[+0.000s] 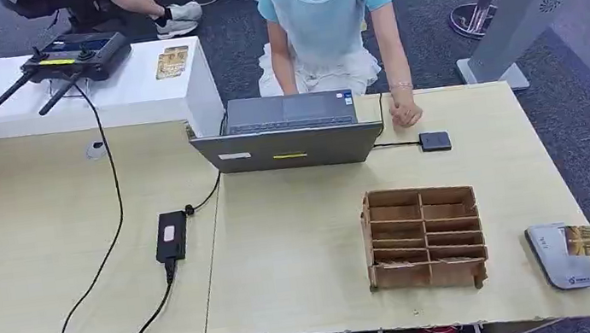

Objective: Pass the card to the sensor for recognition and then transmit it.

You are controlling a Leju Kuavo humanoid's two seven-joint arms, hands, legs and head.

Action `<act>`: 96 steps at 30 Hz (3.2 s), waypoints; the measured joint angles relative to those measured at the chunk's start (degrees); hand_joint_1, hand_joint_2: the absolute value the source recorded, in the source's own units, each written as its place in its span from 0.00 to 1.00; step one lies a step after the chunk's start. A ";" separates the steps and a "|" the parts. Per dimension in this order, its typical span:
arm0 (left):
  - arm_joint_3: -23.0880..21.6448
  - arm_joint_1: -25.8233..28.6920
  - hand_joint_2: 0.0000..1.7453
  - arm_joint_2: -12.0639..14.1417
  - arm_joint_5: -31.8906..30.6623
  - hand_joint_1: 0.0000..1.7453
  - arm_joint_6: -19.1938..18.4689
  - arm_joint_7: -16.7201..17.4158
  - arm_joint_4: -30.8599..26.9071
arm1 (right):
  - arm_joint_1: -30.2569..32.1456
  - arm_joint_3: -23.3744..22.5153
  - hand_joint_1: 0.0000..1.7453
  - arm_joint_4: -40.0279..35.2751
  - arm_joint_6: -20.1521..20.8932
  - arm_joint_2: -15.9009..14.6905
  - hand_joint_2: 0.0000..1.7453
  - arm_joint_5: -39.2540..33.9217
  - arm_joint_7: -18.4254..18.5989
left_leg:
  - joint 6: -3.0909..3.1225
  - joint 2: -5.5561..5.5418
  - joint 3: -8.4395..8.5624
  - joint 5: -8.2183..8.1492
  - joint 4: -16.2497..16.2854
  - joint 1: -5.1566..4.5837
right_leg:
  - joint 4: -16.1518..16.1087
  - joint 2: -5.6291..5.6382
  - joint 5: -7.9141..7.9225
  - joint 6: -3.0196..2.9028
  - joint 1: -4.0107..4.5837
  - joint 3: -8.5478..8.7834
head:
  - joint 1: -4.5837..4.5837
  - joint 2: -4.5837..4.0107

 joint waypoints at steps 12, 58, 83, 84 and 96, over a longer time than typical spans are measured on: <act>0.00 -0.03 0.00 0.02 -0.22 0.00 0.00 0.00 0.00 | -0.62 -1.27 1.00 2.89 -0.81 1.29 1.00 3.06 -0.07 | 0.00 0.01 0.00 0.00 -0.01 0.00 | 0.00 0.00 0.00 0.00 0.00 0.00 | -0.02 0.00; 0.00 -0.07 0.00 0.02 -1.31 0.00 0.00 0.00 0.00 | -3.97 0.15 1.00 7.63 -4.39 2.30 1.00 11.34 -0.31 | 0.01 0.01 0.00 0.00 -0.01 0.00 | 0.00 0.00 0.00 0.00 0.00 0.02 | -0.02 0.00; 0.00 -0.09 0.00 0.04 -1.55 0.00 0.00 0.00 0.00 | -5.29 2.44 1.00 6.63 -4.26 1.64 1.00 11.00 -0.20 | 0.01 0.01 0.00 0.00 0.00 -0.01 | 0.00 -0.01 0.00 0.00 -0.01 0.04 | 0.00 0.00; 0.00 -0.09 0.00 0.04 -1.53 0.00 0.00 0.00 0.00 | -5.36 2.60 1.00 6.34 -4.26 1.36 1.00 10.65 -0.15 | 0.01 0.01 0.00 0.00 -0.01 -0.01 | 0.00 -0.01 0.00 0.00 -0.01 0.04 | -0.02 -0.02; 0.00 -0.09 0.00 0.09 -1.09 0.00 0.15 0.07 0.00 | -8.95 5.07 1.00 -0.06 -5.20 -1.16 1.00 6.89 0.92 | 0.01 0.01 0.00 0.00 -0.01 -0.02 | 0.03 0.00 0.01 0.00 -0.02 0.04 | -0.02 0.00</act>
